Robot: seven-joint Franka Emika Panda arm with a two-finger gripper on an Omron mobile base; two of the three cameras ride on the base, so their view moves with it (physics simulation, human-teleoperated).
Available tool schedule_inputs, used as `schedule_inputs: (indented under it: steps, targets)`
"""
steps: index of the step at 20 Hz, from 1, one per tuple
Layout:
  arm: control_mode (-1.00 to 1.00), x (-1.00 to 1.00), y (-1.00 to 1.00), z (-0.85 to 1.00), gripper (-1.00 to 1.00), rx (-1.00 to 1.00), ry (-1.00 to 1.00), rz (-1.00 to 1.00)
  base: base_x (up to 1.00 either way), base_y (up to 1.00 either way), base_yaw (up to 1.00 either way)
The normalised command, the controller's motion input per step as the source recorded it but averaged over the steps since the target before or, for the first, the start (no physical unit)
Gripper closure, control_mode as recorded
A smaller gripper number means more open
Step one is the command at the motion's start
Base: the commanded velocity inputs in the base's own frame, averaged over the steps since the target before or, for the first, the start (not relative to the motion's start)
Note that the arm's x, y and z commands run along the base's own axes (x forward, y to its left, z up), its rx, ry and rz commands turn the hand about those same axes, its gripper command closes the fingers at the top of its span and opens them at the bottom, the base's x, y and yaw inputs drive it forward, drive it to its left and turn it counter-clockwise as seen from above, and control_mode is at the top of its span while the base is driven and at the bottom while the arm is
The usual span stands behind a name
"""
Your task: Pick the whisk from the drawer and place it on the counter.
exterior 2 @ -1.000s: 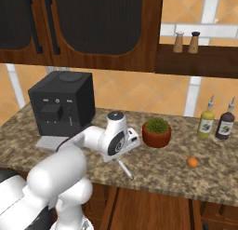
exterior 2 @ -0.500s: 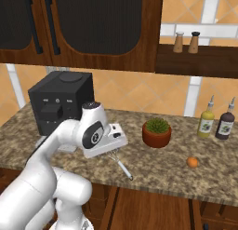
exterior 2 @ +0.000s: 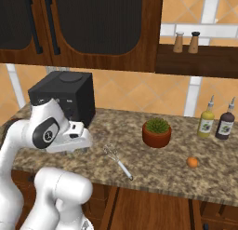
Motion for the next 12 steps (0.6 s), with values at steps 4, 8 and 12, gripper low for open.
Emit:
schedule_inputs:
  steps: [4,8,12]
  targets:
    - [-1.00,-0.14,1.00,0.67,-1.00,-0.02,0.00,-0.27,0.00,0.00,0.00]
    - [-1.00,-0.44,0.95,0.10,-1.00,-0.04,-0.13,-0.19,0.00,0.00,0.00]
    - [-1.00,-0.74,0.59,0.00,-1.00,0.00,-0.18,-0.18,0.00,0.00,0.00]
